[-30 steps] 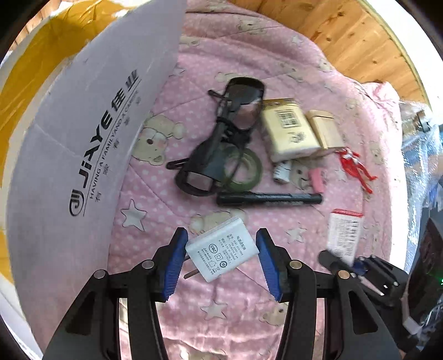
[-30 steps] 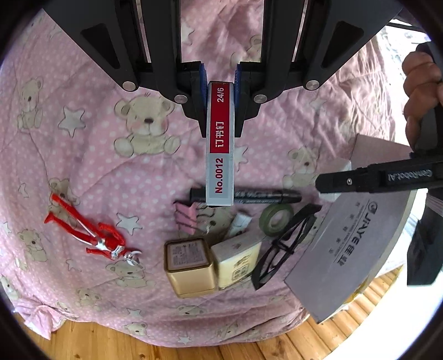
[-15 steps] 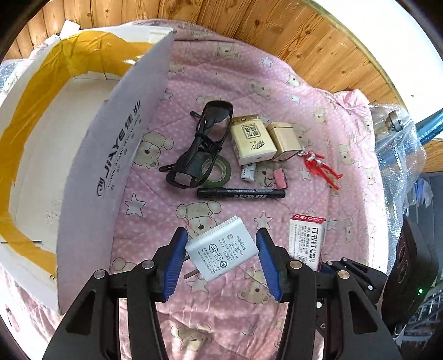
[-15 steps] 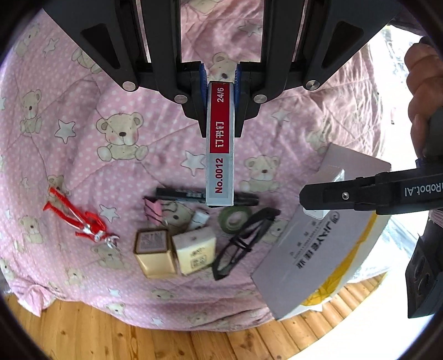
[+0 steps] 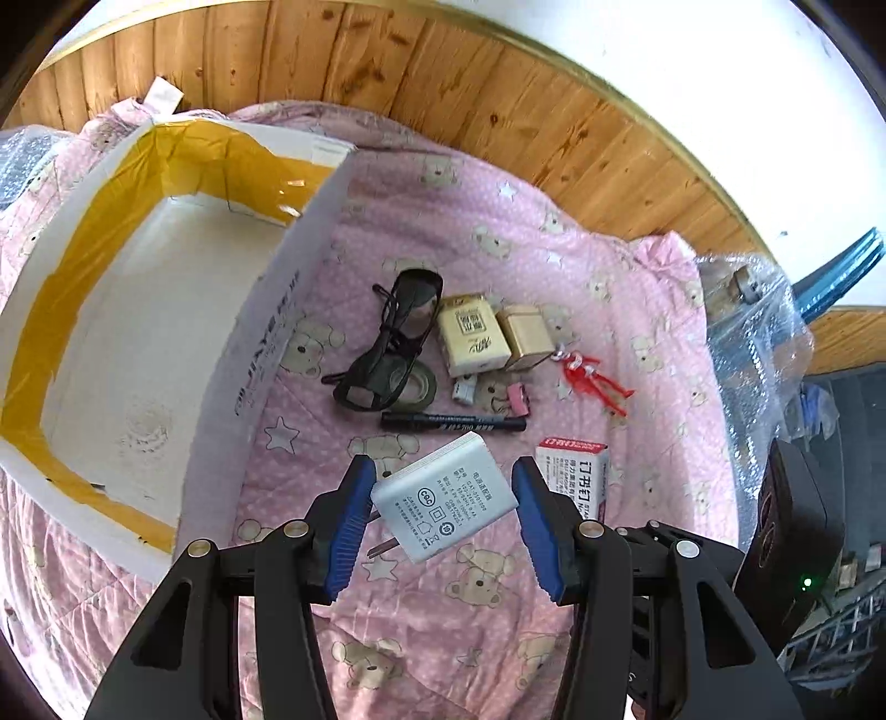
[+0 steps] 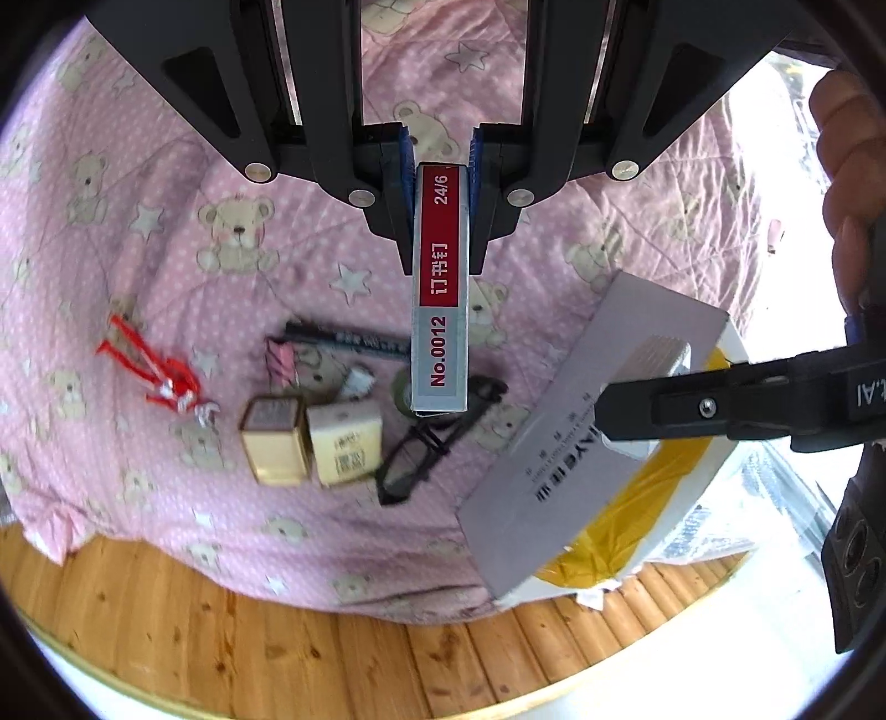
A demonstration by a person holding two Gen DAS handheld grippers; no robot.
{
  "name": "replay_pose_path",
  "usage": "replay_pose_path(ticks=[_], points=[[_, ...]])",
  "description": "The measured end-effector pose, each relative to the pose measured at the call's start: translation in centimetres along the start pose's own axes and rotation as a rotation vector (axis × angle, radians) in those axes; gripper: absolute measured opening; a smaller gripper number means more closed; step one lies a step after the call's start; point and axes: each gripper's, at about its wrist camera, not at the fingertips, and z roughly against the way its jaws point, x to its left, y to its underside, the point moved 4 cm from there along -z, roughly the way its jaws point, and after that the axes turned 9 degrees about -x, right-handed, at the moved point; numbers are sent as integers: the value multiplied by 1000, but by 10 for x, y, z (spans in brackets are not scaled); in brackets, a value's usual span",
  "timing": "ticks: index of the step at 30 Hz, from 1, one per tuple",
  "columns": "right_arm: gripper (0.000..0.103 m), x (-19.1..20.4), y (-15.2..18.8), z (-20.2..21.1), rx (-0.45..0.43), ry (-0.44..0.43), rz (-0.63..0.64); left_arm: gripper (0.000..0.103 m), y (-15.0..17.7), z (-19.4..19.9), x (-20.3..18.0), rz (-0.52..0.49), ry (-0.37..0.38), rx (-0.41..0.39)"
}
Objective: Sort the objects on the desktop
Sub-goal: 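Carry the charger and staple box in both tools over the yellow-taped box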
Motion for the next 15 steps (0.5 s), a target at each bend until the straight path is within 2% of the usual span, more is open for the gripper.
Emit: replay_pose_path(ticks=[15], points=[[16, 75, -61, 3, -51, -71, 159, 52, -34, 58, 52, 139, -5, -149]])
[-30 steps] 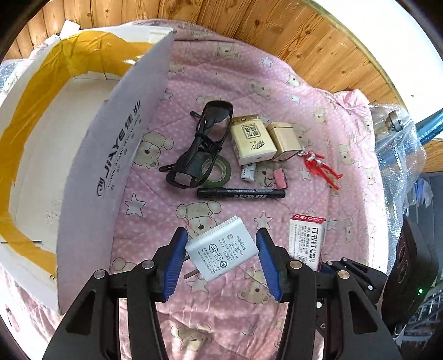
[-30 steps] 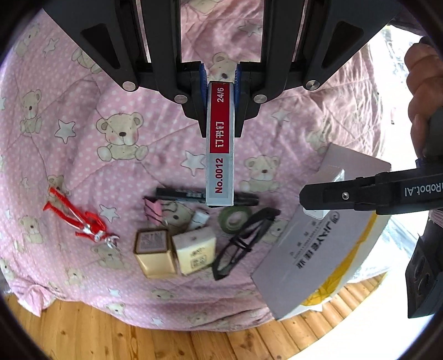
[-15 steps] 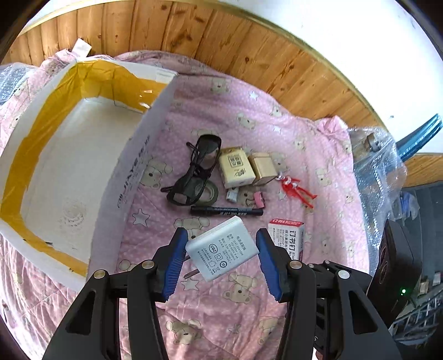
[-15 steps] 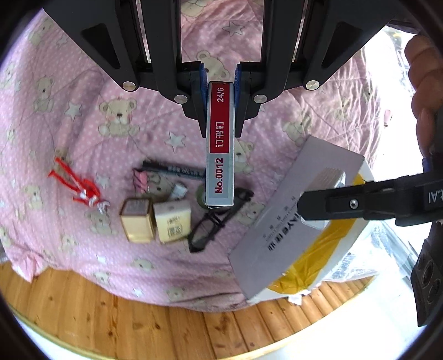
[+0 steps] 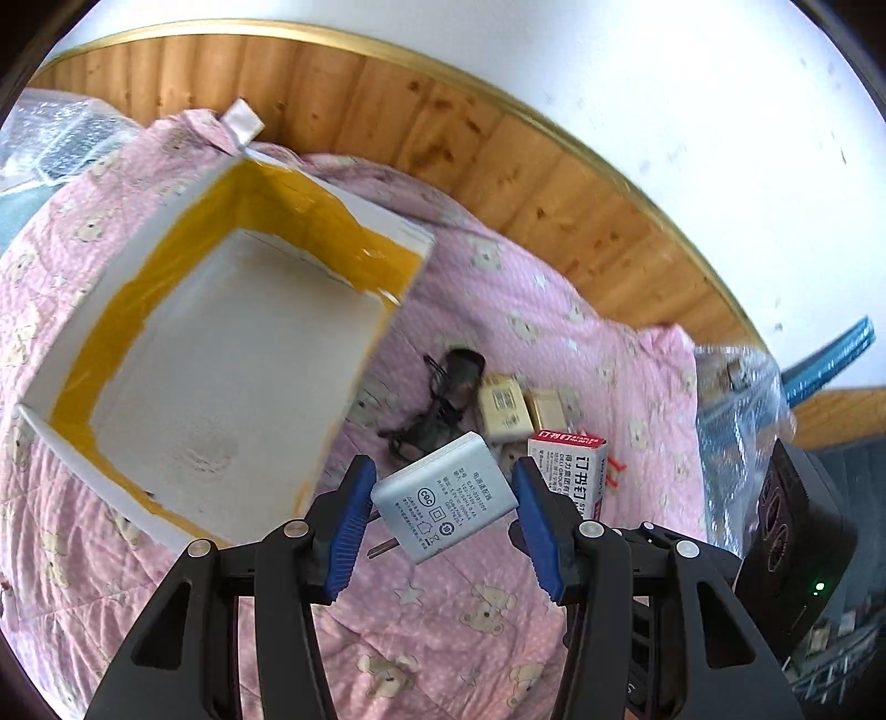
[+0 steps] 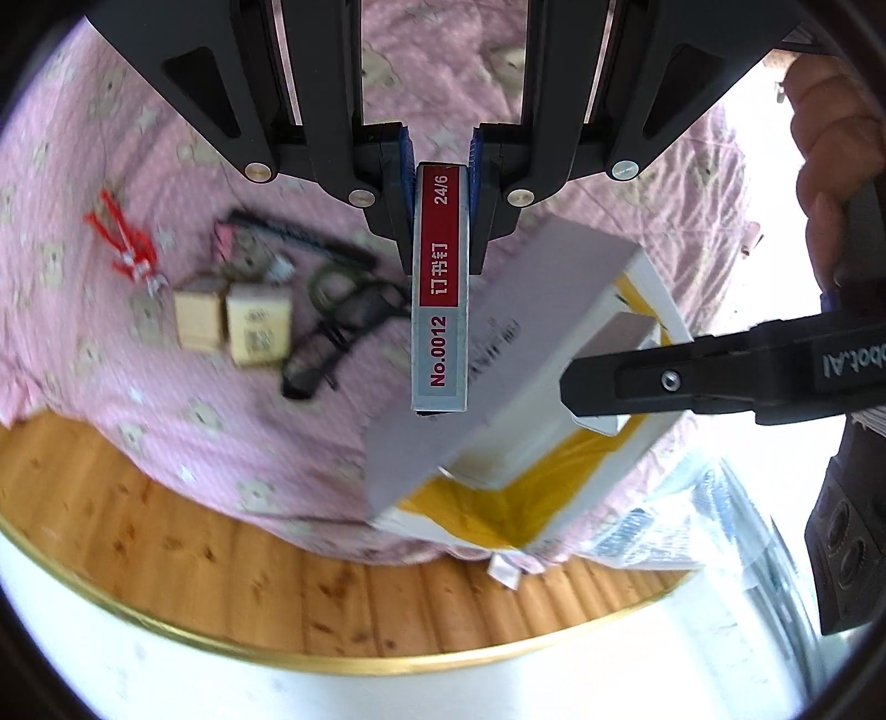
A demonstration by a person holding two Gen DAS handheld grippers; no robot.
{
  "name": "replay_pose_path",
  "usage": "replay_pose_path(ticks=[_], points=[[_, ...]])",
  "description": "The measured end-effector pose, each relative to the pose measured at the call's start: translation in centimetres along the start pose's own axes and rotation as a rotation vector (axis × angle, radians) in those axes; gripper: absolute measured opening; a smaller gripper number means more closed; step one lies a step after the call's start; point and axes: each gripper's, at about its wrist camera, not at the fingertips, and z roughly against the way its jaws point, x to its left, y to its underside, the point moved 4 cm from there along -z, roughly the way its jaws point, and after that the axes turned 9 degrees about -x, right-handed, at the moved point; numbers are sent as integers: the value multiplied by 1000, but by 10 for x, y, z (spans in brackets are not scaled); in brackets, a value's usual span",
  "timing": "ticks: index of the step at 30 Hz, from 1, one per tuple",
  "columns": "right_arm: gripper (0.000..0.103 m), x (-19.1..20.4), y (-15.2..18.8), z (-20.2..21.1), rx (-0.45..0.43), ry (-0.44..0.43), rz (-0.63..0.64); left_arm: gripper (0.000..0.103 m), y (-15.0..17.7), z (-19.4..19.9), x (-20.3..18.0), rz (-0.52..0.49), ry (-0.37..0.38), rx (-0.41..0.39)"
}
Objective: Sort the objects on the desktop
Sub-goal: 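Carry the charger and staple box in both tools over the yellow-taped box, then open both tools to drop the charger and staple box into the box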
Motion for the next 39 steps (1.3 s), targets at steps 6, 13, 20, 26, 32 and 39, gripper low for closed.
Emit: replay_pose_path(ticks=[6, 13, 20, 26, 32, 39], points=[[16, 31, -37, -12, -25, -40, 51, 52, -19, 9, 34, 63, -34, -41], [16, 59, -61, -33, -28, -63, 95, 52, -31, 1, 68, 118, -64, -37], [16, 73, -73, -56, -5, -79, 124, 52, -42, -9, 94, 167, -80, -35], [16, 80, -80, -79, 21, -88, 140, 52, -48, -24, 115, 198, -92, -21], [16, 87, -83, -101, 43, -107, 162, 52, -47, -38, 135, 219, -112, 4], [25, 93, -75, -124, 87, -138, 170, 53, -39, -63, 158, 226, -134, 79]])
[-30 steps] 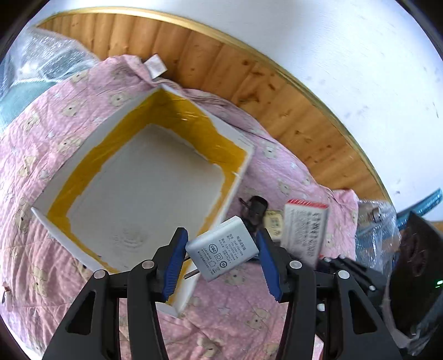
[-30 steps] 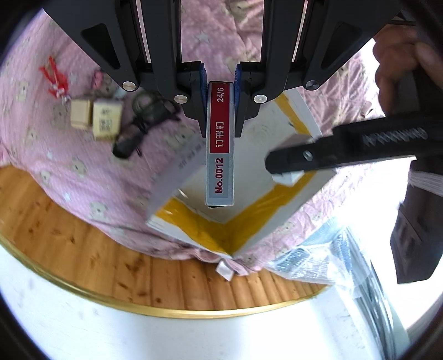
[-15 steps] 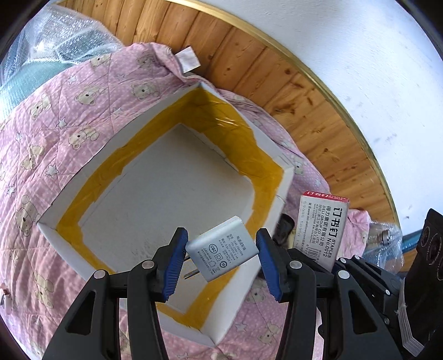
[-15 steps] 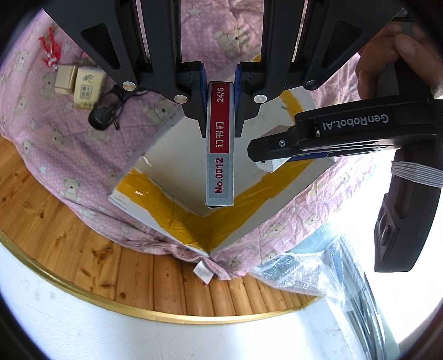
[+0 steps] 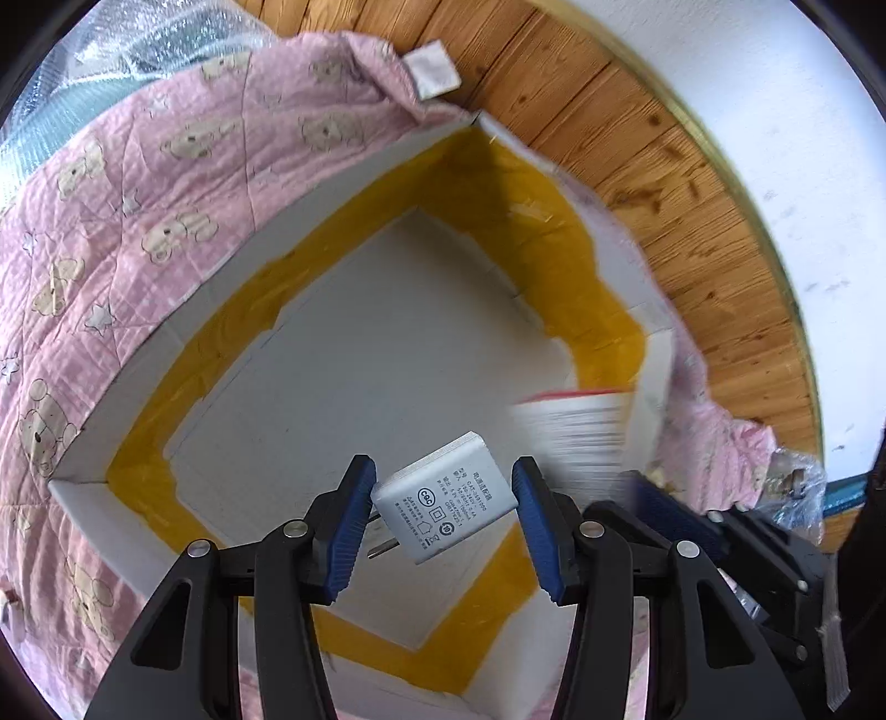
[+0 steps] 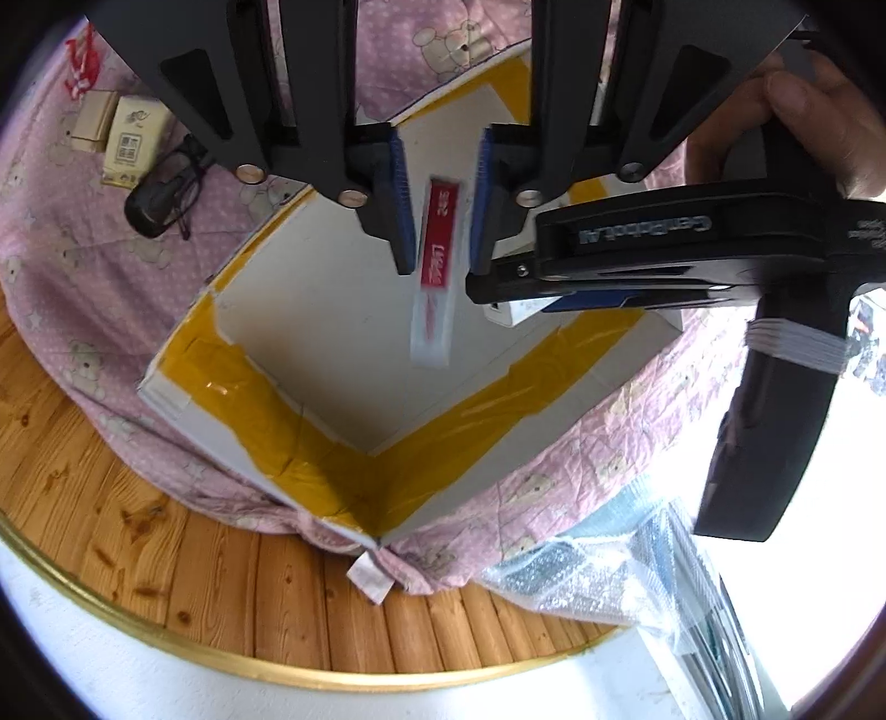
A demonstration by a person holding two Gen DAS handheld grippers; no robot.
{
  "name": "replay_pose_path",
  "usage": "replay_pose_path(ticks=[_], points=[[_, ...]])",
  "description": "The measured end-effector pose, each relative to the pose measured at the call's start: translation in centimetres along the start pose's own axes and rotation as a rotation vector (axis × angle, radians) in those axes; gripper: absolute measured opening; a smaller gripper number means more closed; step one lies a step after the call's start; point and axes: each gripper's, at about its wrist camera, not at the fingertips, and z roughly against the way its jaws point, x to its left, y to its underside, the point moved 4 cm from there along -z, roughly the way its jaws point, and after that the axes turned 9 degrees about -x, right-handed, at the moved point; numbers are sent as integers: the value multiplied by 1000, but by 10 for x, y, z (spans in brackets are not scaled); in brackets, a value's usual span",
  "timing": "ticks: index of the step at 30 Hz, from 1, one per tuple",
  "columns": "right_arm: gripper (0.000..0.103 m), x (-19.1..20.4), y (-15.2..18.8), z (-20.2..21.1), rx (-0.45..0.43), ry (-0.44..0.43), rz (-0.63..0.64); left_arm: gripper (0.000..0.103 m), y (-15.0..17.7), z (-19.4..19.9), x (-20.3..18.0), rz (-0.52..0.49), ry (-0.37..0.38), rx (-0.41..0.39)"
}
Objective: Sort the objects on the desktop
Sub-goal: 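Open both tools to drop the charger and staple box into the box, then withdraw both tools from the box back toward the remaining items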
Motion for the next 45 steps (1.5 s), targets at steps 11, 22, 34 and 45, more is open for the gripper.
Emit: replay_pose_path(ticks=[11, 22, 34, 45], points=[[27, 5, 32, -12, 68, -37, -31, 59, 10, -13, 10, 1, -12, 56], [28, 1, 40, 18, 24, -43, -85, 61, 14, 4, -13, -50, -2, 48], [28, 15, 47, 36, -12, -75, -93, 61, 30, 24, -32, -109, -16, 43], [28, 4, 64, 82, -78, -60, -150, 61, 48, 53, -65, -170, 4, 8]])
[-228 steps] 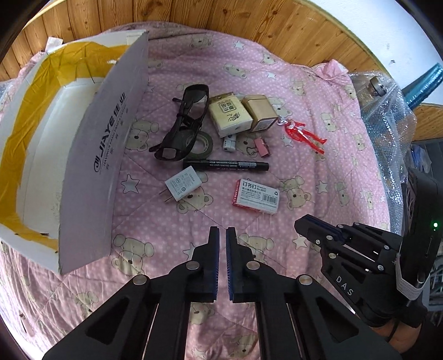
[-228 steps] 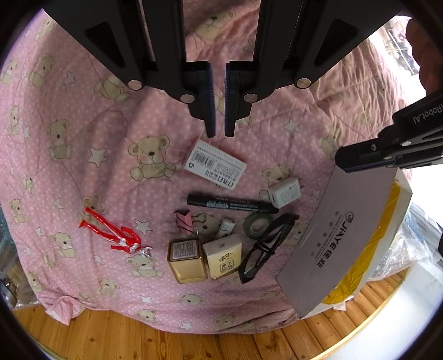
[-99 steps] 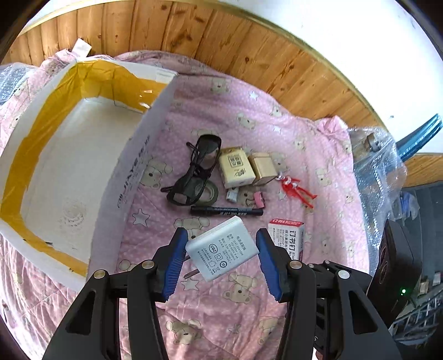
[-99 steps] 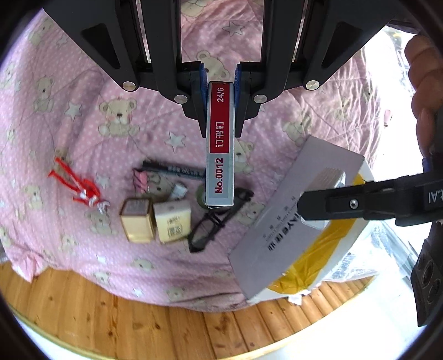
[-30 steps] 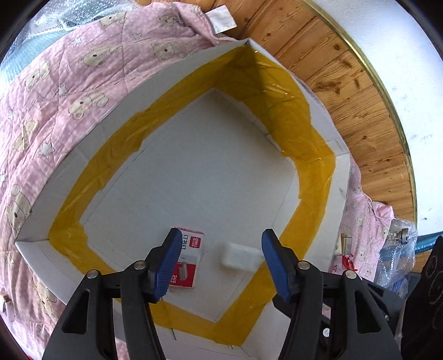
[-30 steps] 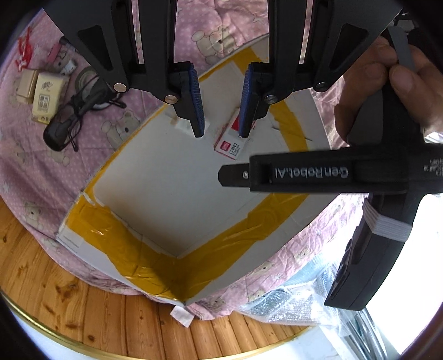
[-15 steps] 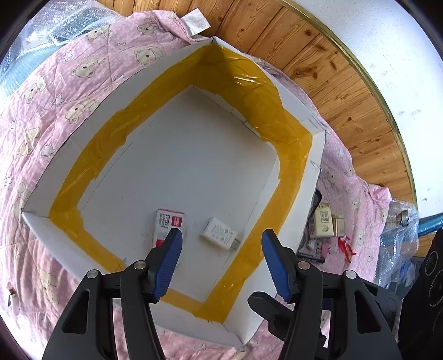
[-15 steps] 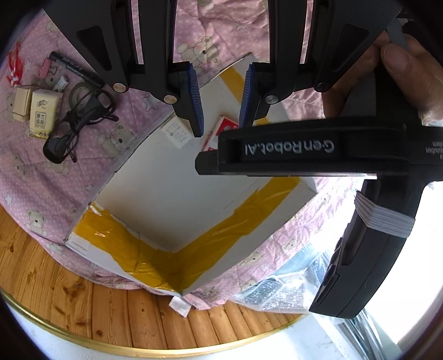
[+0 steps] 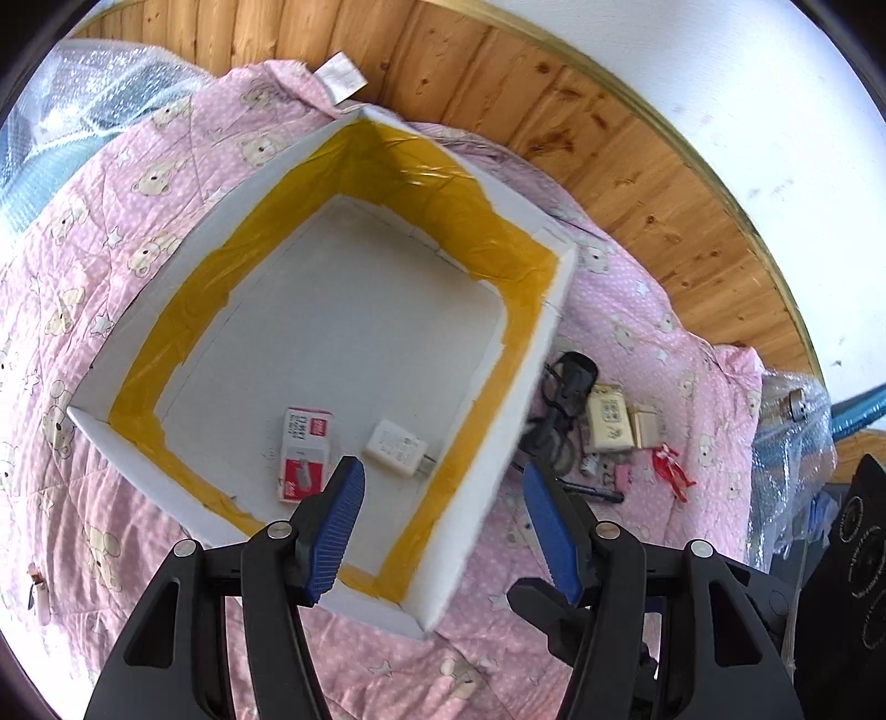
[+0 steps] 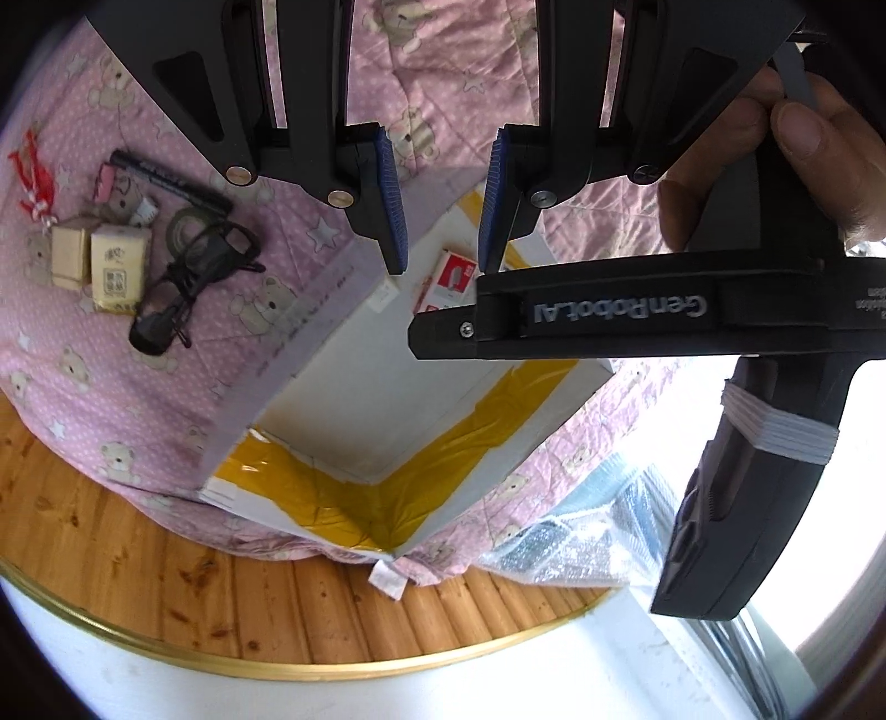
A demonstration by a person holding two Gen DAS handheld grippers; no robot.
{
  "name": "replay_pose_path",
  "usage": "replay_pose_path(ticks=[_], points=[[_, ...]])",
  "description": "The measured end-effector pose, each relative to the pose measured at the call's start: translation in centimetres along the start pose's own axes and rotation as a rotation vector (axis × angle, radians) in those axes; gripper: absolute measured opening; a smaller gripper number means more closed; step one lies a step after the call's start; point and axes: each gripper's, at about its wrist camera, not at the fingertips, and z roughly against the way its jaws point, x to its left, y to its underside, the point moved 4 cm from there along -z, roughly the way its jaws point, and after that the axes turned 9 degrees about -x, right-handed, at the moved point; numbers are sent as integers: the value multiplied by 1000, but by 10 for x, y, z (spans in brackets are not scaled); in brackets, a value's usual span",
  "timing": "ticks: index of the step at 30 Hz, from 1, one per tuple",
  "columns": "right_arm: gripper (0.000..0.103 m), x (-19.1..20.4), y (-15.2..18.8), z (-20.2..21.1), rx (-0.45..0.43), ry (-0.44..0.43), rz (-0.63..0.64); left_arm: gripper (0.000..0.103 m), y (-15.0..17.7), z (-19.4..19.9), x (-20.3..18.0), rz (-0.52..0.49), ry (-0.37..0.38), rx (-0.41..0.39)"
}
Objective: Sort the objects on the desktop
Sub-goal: 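Withdraw both tools from the box back toward the remaining items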
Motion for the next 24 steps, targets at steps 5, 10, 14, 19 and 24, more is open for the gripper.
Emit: replay_pose_path(ticks=[5, 10, 14, 19, 24], points=[[28, -9, 10, 21, -29, -1, -40, 61, 15, 9, -20, -31, 3, 0], [28, -16, 20, 41, -55, 3, -71, 61, 26, 18, -37, -56, 10, -2], [29, -24, 26, 54, -74, 12, -98, 61, 30, 23, -49, -81, 16, -3], [30, -42, 38, 68, -94, 28, -164, 61, 36, 24, -61, -112, 24, 7], [30, -62, 53, 75, -98, 50, -232, 61, 44, 16, -73, -141, 32, 35]])
